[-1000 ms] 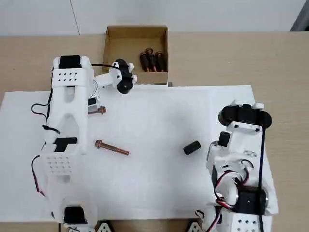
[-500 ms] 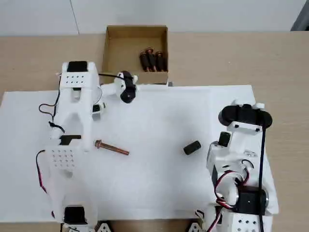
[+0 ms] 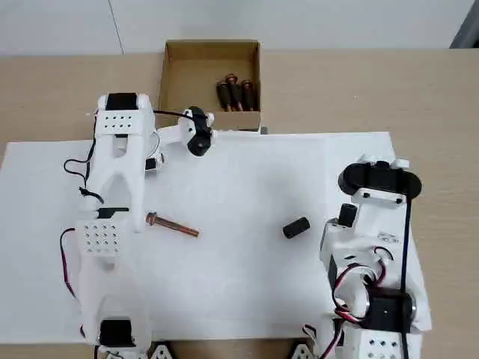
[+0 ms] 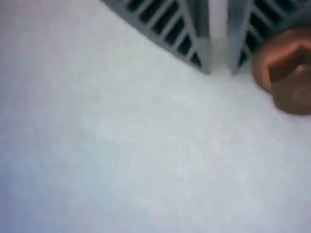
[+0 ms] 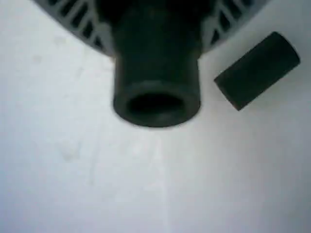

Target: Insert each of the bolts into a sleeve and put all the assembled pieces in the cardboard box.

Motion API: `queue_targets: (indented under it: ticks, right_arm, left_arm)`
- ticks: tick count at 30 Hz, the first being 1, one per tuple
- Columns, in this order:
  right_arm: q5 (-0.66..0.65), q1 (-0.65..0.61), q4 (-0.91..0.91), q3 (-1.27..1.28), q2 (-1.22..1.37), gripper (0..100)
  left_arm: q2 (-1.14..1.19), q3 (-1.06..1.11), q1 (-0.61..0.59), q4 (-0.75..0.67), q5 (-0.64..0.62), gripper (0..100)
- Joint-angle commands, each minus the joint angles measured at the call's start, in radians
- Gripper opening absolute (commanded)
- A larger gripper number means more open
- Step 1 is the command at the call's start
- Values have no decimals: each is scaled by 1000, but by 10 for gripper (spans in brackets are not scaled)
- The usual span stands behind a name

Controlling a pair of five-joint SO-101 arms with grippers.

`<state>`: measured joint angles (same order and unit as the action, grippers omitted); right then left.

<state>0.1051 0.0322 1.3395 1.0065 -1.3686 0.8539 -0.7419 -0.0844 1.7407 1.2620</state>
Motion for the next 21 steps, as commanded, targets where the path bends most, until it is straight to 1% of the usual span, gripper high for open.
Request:
queue_targets:
  ticks: [1, 11, 16, 21]
  right_arm:
    - [8, 10, -18, -6, -10, 2]
    - [8, 10, -16, -6, -10, 2]
    - [8, 10, -16, -6, -10, 2]
    - [8, 10, -21, -6, -10, 2]
  left_arm:
    - [-6, -64, 6, 9, 9, 6]
    - [-31, -114, 17, 12, 8, 6]
    - [-157, -48, 23, 11, 6, 6]
    - [-161, -19, 23, 6, 9, 6]
